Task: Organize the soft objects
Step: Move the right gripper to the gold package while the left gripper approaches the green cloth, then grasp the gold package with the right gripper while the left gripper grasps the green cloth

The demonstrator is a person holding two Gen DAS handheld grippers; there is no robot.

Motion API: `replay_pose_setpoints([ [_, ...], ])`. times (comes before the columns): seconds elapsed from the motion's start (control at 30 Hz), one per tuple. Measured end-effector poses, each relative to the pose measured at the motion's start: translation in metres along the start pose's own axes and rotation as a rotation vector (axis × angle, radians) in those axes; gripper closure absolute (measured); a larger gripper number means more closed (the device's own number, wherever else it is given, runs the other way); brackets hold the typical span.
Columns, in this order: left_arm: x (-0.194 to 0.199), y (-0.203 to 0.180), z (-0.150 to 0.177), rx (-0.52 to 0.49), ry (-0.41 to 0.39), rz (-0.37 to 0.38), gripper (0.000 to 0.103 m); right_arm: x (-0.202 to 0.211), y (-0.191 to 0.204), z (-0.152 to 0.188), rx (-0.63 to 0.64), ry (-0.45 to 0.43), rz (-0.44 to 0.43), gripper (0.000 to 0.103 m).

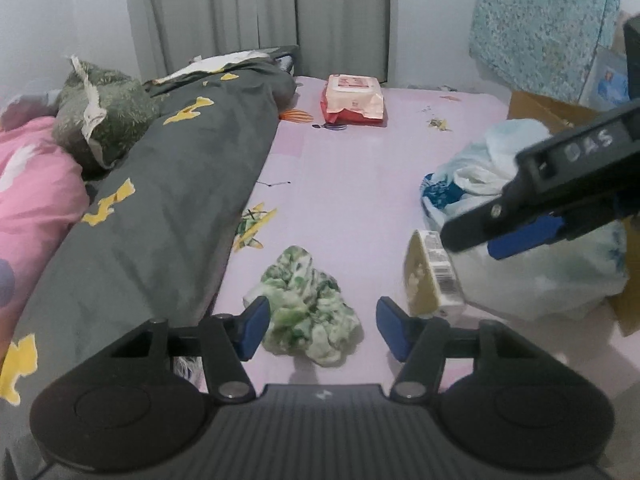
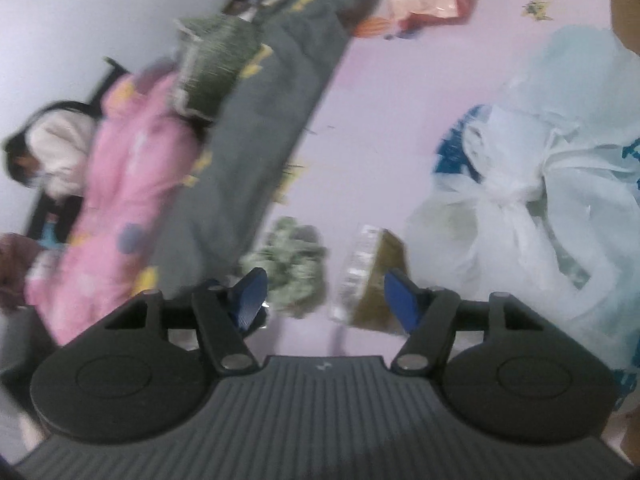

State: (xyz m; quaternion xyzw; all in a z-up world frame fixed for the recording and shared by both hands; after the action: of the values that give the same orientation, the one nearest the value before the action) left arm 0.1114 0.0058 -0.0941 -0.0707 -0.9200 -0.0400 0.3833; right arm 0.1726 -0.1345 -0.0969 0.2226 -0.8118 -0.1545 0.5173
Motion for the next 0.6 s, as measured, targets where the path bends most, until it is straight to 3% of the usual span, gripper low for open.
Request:
replay_pose_setpoints([
  [0.13,-0.013,0.007,-0.006,0.007,0.000,-0.004,0.039,-0.014,-0.002,0.003,0.020,0.021,0.042,0.041],
  [0.2,-0.023,0.011,-0.008,0.016,0.016,-0.012,0.032,-0.019,-0.001,0.000,0.035,0.025,0.061,0.041],
  [0.3,-0.042,0.017,-0.006,0.026,0.058,-0.028,0.032,-0.030,0.002,-0.001,0.048,0.047,0.076,0.044],
  [0.43,-0.062,0.025,0.001,0.047,0.115,-0.047,0.035,-0.041,0.000,-0.002,0.065,0.070,0.093,0.051],
  [0.6,-0.065,0.026,0.004,0.071,0.107,-0.035,0.043,-0.048,-0.002,-0.002,0.080,0.074,0.118,0.061],
])
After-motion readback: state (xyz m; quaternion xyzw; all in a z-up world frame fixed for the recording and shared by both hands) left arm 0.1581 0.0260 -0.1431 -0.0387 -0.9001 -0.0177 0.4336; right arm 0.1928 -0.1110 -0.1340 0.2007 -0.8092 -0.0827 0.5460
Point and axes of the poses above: each gripper's, at about its wrist camera, not at the fingertips, and x roughly against the way its jaws point, y to its left, z to its underside, the point moved 8 cm from there along -x, roughly the way its jaws point, and after that the axes turned 4 degrees about z, right-handed, at the moved point
